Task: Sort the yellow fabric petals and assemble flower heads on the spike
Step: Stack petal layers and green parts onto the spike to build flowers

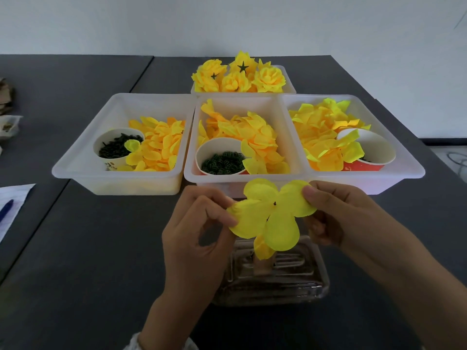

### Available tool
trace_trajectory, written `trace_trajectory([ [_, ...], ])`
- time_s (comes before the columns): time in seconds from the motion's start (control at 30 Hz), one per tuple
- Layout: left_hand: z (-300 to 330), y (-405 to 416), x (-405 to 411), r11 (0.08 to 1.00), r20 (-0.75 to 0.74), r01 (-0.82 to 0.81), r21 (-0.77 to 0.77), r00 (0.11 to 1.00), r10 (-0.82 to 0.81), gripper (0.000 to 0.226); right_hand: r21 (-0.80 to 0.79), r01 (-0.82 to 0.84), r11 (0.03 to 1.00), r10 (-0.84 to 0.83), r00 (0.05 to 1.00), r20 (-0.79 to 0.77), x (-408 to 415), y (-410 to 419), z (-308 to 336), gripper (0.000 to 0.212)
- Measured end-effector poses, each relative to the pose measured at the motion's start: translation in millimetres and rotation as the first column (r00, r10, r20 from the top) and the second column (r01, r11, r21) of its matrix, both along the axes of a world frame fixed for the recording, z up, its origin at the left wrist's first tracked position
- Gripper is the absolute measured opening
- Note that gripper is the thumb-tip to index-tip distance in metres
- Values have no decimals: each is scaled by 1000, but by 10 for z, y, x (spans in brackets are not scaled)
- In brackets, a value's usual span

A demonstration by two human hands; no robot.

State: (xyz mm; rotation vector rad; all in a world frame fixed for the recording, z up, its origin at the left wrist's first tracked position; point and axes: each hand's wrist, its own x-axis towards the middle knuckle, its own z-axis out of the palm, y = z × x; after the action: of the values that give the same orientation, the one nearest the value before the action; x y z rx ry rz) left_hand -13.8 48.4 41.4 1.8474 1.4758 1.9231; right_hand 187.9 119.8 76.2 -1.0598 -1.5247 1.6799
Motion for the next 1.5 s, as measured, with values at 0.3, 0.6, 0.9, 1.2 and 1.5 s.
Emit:
trace_trajectory([
  [0.3, -310, -77, -80, 967, -141, 78, -243, 983, -115, 39, -126, -21, 992, 32, 995, 93, 17, -103, -295, 30],
  [0.6, -344, -118, -128, 955, -194, 91, -282, 969, -150, 40, 61, -18, 998, -4, 941, 338, -24, -121, -169, 31],
  [0.9, -291, -217, -290, 968, -44, -13, -249, 999, 2, 24, 803, -87, 590, -484, 758, 438, -170, 497, 371, 9],
  [1.2, -216, -135, -40, 977, 100, 8, -214, 995, 14, 20, 477, -601, 642, -201, 468, 860, -764, 1716, 282, 33],
  [1.5, -202, -162, -123, 968, 122, -23, -250, 991, 55, 25, 492, -668, 558, -360, 339, 869, -867, 1835, 63, 15],
])
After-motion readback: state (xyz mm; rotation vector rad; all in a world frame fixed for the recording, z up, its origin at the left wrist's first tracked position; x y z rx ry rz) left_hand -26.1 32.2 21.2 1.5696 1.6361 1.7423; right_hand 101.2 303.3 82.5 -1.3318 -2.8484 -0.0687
